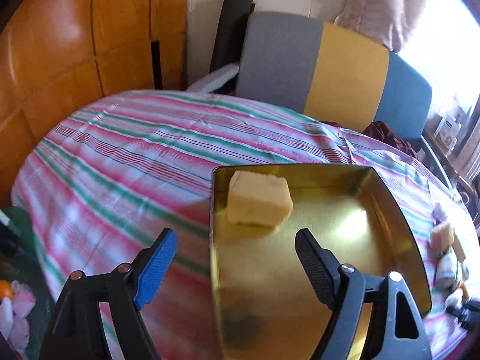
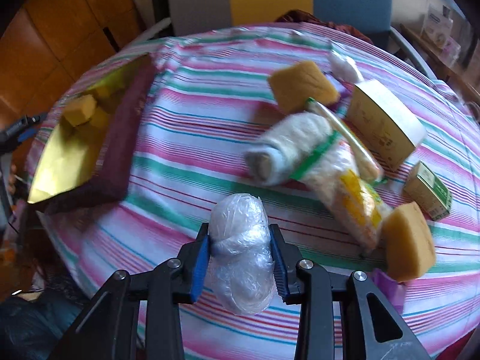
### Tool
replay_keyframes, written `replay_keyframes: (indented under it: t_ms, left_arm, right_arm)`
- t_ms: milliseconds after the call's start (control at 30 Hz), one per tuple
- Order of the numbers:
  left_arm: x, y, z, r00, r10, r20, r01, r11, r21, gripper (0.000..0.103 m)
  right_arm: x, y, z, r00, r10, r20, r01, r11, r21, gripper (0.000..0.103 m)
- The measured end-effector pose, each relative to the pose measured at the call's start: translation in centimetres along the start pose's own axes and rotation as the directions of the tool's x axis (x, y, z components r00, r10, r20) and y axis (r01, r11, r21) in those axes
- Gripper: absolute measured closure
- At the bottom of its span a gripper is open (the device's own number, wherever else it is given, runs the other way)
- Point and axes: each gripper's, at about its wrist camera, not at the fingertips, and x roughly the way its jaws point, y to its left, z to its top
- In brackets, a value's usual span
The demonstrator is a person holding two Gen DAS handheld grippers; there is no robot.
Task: Organize objects
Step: 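Carry the plastic-wrapped bundle into the gold tray and release it with the right tool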
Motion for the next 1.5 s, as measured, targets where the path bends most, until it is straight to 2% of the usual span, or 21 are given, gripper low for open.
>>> replay_keyframes:
  t_ms: [100,267,533,667,833,1267,1367,1500]
  left_arm:
    - [-1.8,-0.1,-1.6,0.999,0.024,0.023,-0.024,0.999,0.028,0.021]
    - [-3.6,0.7,-3.0,0.999,0.034,0.028,-0.034,0.999,-0.013,0.025]
    - [-5.9,1.1,-4.8,0.996,0.060,0.072,-0.060,0.998,-0.007,0.025]
    - [-5.7,1.3,-5.2,0.997,0.050,0.059,-0.049,0.999,-0.013,0.025]
    - [-5.5,2.2,-5.6,0.997,0.055,0.045,-0.053,0.998,-0.035,0.025]
    - [-4.3,4.1,-6.0,0.998,0.060,0.011,-0.059,0.994,-0.089,0.025]
    - [-4.0,4.8,-6.0,0.998,0.057,0.005,-0.057,0.992,-0.110,0.025]
    - [-3.7,5.7,-6.0,0.998,0.064,0.000,-0.064,0.988,-0.143,0.028]
  right_arm:
    - [-1.0,3.0,0.9,0.998,0.051,0.038,-0.050,0.998,-0.034,0.066]
    - [-1.9,9.5,3.2,0.989,0.134,0.069,-0.122,0.981,-0.149,0.065]
    - [1.8,18.9,6.6,0.970,0.244,-0.019,-0.241,0.940,-0.241,0.065]
    - [4.7,22.5,8.1,0.956,0.282,-0.079,-0.293,0.929,-0.226,0.065]
    - [7.8,25.4,9.4,0.947,0.294,-0.131,-0.315,0.929,-0.193,0.065]
    - [11.8,29.7,12.5,0.930,0.319,-0.182,-0.341,0.934,-0.105,0.063]
    - [12.8,30.7,13.5,0.919,0.341,-0.195,-0.357,0.933,-0.049,0.062]
    - [14.1,31.9,14.8,0.890,0.409,-0.201,-0.409,0.911,0.046,0.052]
